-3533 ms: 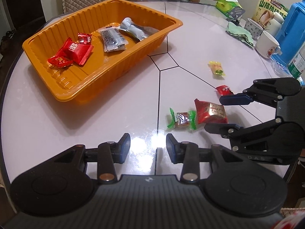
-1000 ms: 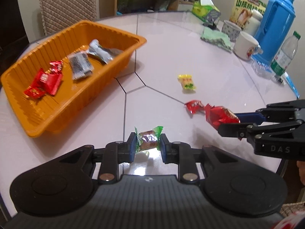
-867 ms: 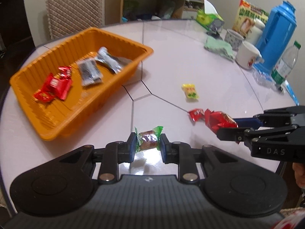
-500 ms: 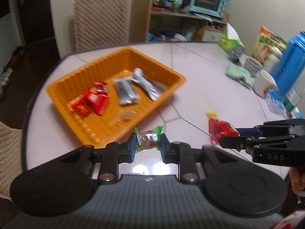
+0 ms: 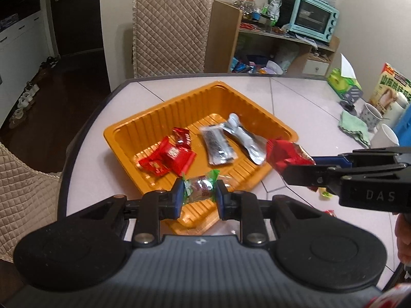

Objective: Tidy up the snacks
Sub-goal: 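Carry both candies over the orange tray and open both grippers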

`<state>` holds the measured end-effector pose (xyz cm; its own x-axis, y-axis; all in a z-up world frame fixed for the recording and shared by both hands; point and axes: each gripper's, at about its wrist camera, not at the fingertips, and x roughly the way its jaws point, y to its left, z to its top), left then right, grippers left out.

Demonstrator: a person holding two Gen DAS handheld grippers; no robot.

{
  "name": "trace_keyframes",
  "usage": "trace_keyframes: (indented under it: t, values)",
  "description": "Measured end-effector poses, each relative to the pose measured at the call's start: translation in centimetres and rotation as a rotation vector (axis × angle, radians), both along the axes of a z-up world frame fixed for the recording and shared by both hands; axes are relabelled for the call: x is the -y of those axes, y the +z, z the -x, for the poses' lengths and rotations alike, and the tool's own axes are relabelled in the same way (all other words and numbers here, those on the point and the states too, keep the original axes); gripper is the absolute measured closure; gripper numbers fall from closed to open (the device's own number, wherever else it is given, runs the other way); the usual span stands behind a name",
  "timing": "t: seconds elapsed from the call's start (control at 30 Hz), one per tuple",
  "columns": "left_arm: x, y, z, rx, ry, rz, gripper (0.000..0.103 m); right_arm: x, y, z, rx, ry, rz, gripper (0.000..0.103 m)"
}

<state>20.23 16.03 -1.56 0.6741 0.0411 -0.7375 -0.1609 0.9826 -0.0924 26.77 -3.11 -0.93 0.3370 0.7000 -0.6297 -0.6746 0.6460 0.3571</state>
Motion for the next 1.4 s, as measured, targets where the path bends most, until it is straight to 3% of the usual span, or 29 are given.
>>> trace_keyframes:
  t: [0.57,1.0,1.4]
  values:
    - [-2.7,-2.5,-4.7,-0.057,0.005,0.019,0.080,-5.4,-1.3,-4.6,0.001,0.005,0.024,0.072]
    - [-3.4,-4.3,-6.1,-0.103,0.013,0.037,0.078,-5.9,-2.8,-6.3,-0.019,-0.016,0.035,0.072]
    - [-4.2,-3.6,-6.0,-0.086,0.014,0.049,0.071,-5.8,-3.1,-6.8,-0.034,-0.022,0.028,0.072]
